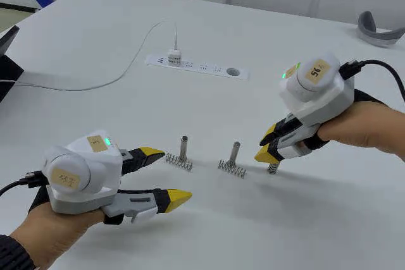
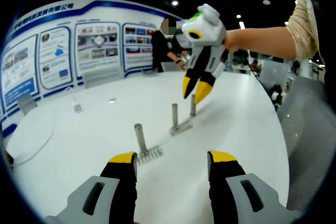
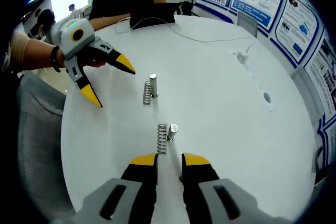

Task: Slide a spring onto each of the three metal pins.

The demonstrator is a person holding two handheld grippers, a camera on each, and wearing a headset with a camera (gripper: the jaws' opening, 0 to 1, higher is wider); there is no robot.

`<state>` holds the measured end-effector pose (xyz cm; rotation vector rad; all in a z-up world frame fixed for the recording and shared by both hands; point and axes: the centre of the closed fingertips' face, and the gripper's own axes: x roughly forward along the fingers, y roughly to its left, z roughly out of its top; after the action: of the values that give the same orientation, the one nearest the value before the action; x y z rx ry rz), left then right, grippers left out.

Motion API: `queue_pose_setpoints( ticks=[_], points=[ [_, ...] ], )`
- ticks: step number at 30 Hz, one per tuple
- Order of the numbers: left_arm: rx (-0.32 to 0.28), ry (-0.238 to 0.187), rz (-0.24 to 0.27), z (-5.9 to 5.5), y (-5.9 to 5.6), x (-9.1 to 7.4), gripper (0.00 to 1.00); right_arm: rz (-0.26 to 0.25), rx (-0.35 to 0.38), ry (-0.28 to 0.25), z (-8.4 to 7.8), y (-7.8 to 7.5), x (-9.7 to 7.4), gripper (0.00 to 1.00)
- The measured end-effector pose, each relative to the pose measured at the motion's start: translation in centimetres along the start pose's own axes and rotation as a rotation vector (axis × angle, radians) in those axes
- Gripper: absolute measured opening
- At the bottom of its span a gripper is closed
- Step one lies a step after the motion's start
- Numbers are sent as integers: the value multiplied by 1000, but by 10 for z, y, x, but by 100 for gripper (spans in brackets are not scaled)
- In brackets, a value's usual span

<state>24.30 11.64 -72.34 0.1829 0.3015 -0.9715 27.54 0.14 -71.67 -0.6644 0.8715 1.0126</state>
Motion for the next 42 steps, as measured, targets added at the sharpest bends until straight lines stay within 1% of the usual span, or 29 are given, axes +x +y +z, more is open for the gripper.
queue_pose_setpoints(
  ticks=[6,10,14,18,22,28,34,42],
  points=[
    [0,-2,3,0,1,-1,55,23,-2,21,-3,7,17,18],
    [1,-3,3,0,1,-2,55,25,-8,42,-6,8,25,16],
    [0,-3,4,0,1,-2,54,25,-5,50,-9,7,32,16],
    [-1,-2,2,0,1,-2,54,18,-15,69,-11,5,36,15],
    [-2,-5,0,1,1,-2,54,25,-9,68,-11,5,40,15],
    [-1,-4,0,1,0,-3,54,34,-9,82,-13,5,45,14],
    [-2,1,0,0,-1,-4,54,41,-8,89,-14,5,47,14],
    [-2,-2,-2,2,-3,-3,53,48,-10,97,-15,6,52,13]
  ],
)
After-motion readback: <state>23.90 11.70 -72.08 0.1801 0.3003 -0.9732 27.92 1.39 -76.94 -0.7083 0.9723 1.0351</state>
